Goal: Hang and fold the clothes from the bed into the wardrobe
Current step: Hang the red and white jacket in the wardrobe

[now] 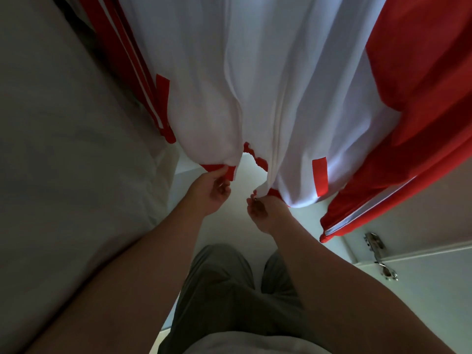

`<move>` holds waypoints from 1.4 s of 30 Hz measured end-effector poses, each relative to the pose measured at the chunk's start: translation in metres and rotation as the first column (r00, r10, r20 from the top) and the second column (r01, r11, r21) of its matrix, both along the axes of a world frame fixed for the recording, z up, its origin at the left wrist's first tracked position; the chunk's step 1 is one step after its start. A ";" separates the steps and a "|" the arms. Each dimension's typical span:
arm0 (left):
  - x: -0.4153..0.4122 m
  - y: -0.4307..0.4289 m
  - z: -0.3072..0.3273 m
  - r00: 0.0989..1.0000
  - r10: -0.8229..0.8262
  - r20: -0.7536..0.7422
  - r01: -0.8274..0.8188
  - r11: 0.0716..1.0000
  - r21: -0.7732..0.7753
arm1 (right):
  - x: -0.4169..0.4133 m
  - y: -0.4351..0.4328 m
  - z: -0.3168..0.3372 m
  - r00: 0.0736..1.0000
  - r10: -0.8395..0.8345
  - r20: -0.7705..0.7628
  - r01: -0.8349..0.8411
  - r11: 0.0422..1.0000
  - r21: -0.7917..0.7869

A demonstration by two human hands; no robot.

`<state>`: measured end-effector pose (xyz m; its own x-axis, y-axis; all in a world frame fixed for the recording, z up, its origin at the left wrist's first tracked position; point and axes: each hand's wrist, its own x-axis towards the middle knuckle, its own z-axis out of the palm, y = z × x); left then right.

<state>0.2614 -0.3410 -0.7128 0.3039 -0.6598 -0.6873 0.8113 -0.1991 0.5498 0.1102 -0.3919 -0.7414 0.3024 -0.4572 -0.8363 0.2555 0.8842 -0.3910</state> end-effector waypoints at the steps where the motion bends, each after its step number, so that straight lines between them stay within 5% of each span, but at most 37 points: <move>1: 0.000 0.004 -0.002 0.999 -0.032 0.027 0.032 0.999 0.001 | 0.000 0.003 -0.001 1.000 0.001 -0.014 -0.001 1.000 -0.002; 4: -0.005 0.019 -0.011 0.975 -0.175 0.136 0.174 0.985 0.021 | -0.006 0.018 -0.002 0.974 0.159 -0.160 -0.180 0.976 -0.121; 8: -0.014 0.038 -0.021 0.953 -0.225 0.203 0.228 0.974 0.011 | -0.023 0.037 -0.007 0.848 0.315 -0.425 -0.471 0.816 -0.334; 14: -0.027 0.066 -0.019 0.915 -0.223 0.336 0.251 0.967 -0.040 | -0.031 0.053 -0.004 0.956 0.288 -0.064 -0.289 0.875 -0.388; 20: -0.044 0.078 -0.003 0.646 -0.398 0.651 0.455 0.886 0.090 | -0.028 0.062 -0.001 0.958 0.210 -0.194 -0.280 0.824 -0.492; 25: -0.046 0.063 0.007 0.307 -0.327 0.894 0.210 0.939 0.272 | -0.027 0.067 0.003 0.913 0.293 -0.283 -0.404 0.742 -0.535; 27: -0.042 0.057 0.008 0.256 -0.369 0.894 0.212 0.923 0.321 | -0.030 0.068 0.006 0.853 0.358 -0.378 -0.520 0.639 -0.567; 30: -0.039 0.053 0.009 0.337 -0.366 0.867 0.198 0.928 0.315 | -0.035 0.070 0.012 0.710 0.361 -0.605 -0.703 0.411 -0.580; 34: -0.041 0.051 0.012 0.469 -0.331 0.818 0.187 0.943 0.275 | -0.042 0.070 0.020 0.347 0.049 -0.936 -0.918 -0.186 -0.350; 36: -0.043 0.049 0.015 0.536 -0.291 0.793 0.160 0.957 0.243 | -0.040 0.072 0.023 0.337 -0.071 -0.939 -0.895 -0.334 -0.296; 42: -0.036 0.045 0.026 0.604 -0.254 0.756 0.142 0.967 0.211 | -0.034 0.073 0.025 0.463 -0.206 -0.862 -0.832 -0.436 -0.342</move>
<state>0.2256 -0.2956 -0.6863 0.6288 -0.7014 -0.3358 0.0300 -0.4096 0.9118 0.0766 -0.3185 -0.7162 0.7758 -0.5956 0.2082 -0.4983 -0.7808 -0.3769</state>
